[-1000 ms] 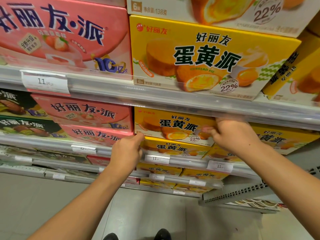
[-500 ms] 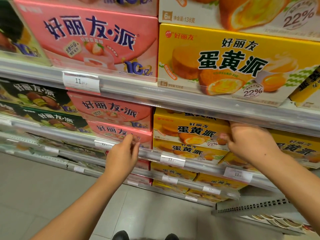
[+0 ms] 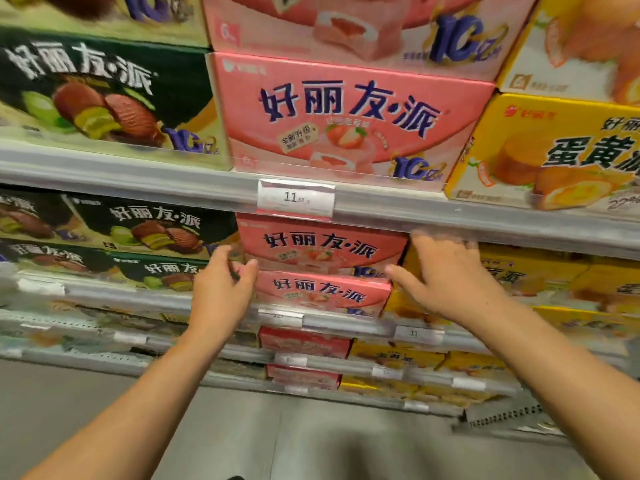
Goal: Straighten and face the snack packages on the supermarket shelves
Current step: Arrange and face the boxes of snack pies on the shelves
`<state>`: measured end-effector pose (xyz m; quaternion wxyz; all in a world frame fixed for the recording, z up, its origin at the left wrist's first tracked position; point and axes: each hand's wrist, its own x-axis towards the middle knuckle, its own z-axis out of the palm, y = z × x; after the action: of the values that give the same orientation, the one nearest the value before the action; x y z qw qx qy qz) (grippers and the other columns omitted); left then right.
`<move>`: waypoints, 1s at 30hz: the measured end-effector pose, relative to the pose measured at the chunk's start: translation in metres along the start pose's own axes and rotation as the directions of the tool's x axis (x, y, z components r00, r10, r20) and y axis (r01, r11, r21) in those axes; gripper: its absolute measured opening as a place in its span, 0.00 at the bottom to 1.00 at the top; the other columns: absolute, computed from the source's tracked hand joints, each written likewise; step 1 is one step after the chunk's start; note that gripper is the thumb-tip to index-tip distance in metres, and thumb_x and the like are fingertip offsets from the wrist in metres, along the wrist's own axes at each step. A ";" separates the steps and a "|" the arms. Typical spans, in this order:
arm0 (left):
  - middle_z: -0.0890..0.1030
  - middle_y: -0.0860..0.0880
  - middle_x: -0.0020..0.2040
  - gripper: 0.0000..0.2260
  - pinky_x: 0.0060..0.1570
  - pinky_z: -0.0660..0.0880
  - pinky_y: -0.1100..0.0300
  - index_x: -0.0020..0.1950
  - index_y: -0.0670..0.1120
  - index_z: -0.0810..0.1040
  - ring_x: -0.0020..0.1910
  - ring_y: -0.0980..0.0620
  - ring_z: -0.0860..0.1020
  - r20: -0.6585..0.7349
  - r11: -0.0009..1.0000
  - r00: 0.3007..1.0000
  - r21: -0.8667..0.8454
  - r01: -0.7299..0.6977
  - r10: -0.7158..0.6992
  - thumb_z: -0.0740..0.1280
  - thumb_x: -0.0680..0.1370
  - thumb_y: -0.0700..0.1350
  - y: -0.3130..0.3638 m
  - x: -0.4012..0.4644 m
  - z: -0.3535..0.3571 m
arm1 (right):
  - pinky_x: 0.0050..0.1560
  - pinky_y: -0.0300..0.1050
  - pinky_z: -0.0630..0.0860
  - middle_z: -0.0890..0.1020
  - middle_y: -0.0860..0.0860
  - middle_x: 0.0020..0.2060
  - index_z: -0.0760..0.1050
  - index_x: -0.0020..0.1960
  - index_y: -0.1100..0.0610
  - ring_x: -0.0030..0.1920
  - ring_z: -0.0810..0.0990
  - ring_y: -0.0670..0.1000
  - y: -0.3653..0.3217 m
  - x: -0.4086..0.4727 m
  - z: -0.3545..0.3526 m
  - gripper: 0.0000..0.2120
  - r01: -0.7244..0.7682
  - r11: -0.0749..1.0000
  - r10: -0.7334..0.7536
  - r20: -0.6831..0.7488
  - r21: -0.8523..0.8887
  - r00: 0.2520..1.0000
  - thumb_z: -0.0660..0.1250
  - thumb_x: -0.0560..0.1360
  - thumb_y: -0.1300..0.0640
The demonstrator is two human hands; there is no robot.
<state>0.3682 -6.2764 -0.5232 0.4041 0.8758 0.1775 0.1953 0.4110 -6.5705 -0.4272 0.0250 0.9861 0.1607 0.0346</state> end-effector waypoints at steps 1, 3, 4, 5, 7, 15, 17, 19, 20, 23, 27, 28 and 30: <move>0.79 0.52 0.35 0.08 0.32 0.66 0.58 0.53 0.51 0.71 0.36 0.54 0.77 0.024 1.000 1.000 0.004 -0.012 0.012 0.67 0.78 0.50 -0.001 0.003 -0.001 | 0.58 0.59 0.69 0.81 0.56 0.51 0.70 0.60 0.53 0.54 0.78 0.59 -0.013 0.006 0.002 0.25 -0.010 1.000 0.010 -0.029 -0.004 1.000 0.57 0.75 0.34; 0.78 0.53 0.35 0.08 0.30 0.64 0.58 0.50 0.49 0.70 0.34 0.54 0.75 0.052 0.999 0.998 0.027 -0.027 0.026 0.67 0.79 0.50 -0.001 0.008 -0.001 | 0.52 0.57 0.72 0.83 0.57 0.44 0.74 0.52 0.54 0.48 0.81 0.59 -0.027 0.013 0.006 0.17 -0.024 1.000 0.022 -0.134 -0.017 0.991 0.62 0.76 0.40; 0.77 0.53 0.34 0.07 0.31 0.63 0.58 0.50 0.49 0.70 0.34 0.53 0.74 0.056 0.999 0.998 0.033 -0.031 0.029 0.66 0.79 0.50 -0.001 0.008 -0.002 | 0.50 0.56 0.73 0.83 0.58 0.40 0.75 0.48 0.55 0.44 0.81 0.60 -0.031 0.012 0.009 0.13 -0.025 1.000 0.021 -0.193 -0.015 0.981 0.65 0.76 0.44; 0.76 0.54 0.34 0.07 0.31 0.63 0.58 0.49 0.49 0.70 0.34 0.52 0.74 0.057 0.999 0.998 0.030 -0.029 0.027 0.66 0.79 0.49 -0.001 0.008 -0.003 | 0.47 0.56 0.73 0.82 0.59 0.36 0.75 0.45 0.57 0.40 0.82 0.61 -0.034 0.012 0.011 0.11 -0.022 1.000 0.018 -0.247 -0.016 0.969 0.68 0.75 0.48; 0.77 0.52 0.34 0.06 0.34 0.65 0.57 0.49 0.46 0.73 0.36 0.49 0.75 0.060 1.000 0.998 -0.002 -0.019 0.019 0.65 0.80 0.48 0.000 0.008 -0.004 | 0.42 0.54 0.74 0.81 0.60 0.32 0.75 0.40 0.58 0.34 0.81 0.61 -0.037 0.009 0.012 0.10 -0.029 0.999 0.019 -0.311 -0.026 0.950 0.72 0.72 0.53; 0.80 0.50 0.38 0.10 0.38 0.62 0.60 0.51 0.42 0.79 0.39 0.48 0.76 0.037 1.000 0.999 0.014 -0.018 0.017 0.64 0.80 0.48 0.009 0.012 -0.003 | 0.39 0.53 0.75 0.81 0.61 0.37 0.76 0.46 0.62 0.38 0.80 0.64 -0.035 0.006 0.012 0.09 -0.009 0.999 0.023 -0.327 0.045 0.945 0.71 0.73 0.56; 0.81 0.49 0.38 0.10 0.38 0.62 0.60 0.53 0.42 0.80 0.39 0.50 0.76 0.044 1.000 0.999 -0.006 -0.006 0.007 0.64 0.80 0.48 0.008 0.011 -0.001 | 0.40 0.53 0.75 0.82 0.61 0.38 0.76 0.48 0.61 0.39 0.79 0.64 -0.034 0.006 0.013 0.10 -0.011 0.999 0.027 -0.321 0.053 0.947 0.70 0.75 0.54; 0.81 0.50 0.38 0.11 0.38 0.63 0.60 0.56 0.42 0.79 0.39 0.50 0.77 0.048 1.000 0.999 -0.019 0.000 0.001 0.64 0.80 0.48 0.008 0.010 0.000 | 0.41 0.53 0.76 0.82 0.60 0.39 0.76 0.51 0.61 0.41 0.79 0.63 -0.032 0.004 0.013 0.12 -0.007 0.999 0.022 -0.317 0.049 0.948 0.68 0.76 0.52; 0.81 0.50 0.38 0.11 0.38 0.64 0.60 0.56 0.42 0.79 0.40 0.49 0.78 0.051 1.000 0.999 -0.024 0.002 -0.001 0.64 0.81 0.48 0.007 0.009 0.001 | 0.42 0.53 0.76 0.82 0.60 0.40 0.76 0.53 0.61 0.42 0.79 0.63 -0.032 0.004 0.014 0.13 -0.004 0.999 0.019 -0.308 0.050 0.951 0.67 0.76 0.51; 0.79 0.52 0.35 0.10 0.39 0.68 0.58 0.56 0.44 0.79 0.39 0.50 0.79 0.049 0.998 0.999 -0.057 0.005 -0.003 0.64 0.80 0.48 0.005 0.005 0.000 | 0.47 0.54 0.75 0.82 0.60 0.44 0.74 0.60 0.60 0.45 0.79 0.63 -0.033 0.004 0.016 0.17 -0.002 0.998 0.020 -0.301 0.061 0.953 0.66 0.77 0.50; 0.82 0.51 0.36 0.07 0.42 0.78 0.51 0.49 0.48 0.80 0.37 0.49 0.81 0.097 0.997 0.995 -0.075 0.030 -0.022 0.63 0.79 0.48 -0.017 -0.016 -0.005 | 0.69 0.62 0.62 0.74 0.60 0.61 0.68 0.68 0.59 0.63 0.70 0.62 -0.036 -0.015 0.037 0.24 0.078 0.996 -0.054 -0.387 0.046 0.921 0.66 0.75 0.52; 0.82 0.50 0.35 0.07 0.42 0.78 0.51 0.47 0.48 0.80 0.36 0.49 0.81 0.122 0.998 0.992 -0.050 0.041 -0.034 0.63 0.79 0.47 -0.028 -0.027 -0.005 | 0.74 0.61 0.53 0.70 0.60 0.67 0.68 0.68 0.59 0.70 0.64 0.61 -0.039 -0.025 0.048 0.23 0.130 0.988 -0.085 -0.399 0.089 0.913 0.65 0.75 0.54; 0.82 0.48 0.34 0.07 0.42 0.77 0.51 0.44 0.47 0.80 0.36 0.46 0.80 0.180 0.997 0.981 0.031 0.070 -0.074 0.63 0.79 0.45 -0.054 -0.051 -0.009 | 0.76 0.57 0.45 0.65 0.60 0.72 0.70 0.67 0.61 0.75 0.58 0.61 -0.047 -0.046 0.076 0.22 0.253 0.948 -0.161 -0.389 0.196 0.907 0.63 0.74 0.59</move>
<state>0.3121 -6.2618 -0.5697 0.4147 0.8878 0.1739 0.0979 0.3588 -6.5430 -0.5086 -0.1222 0.9347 0.2700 0.1961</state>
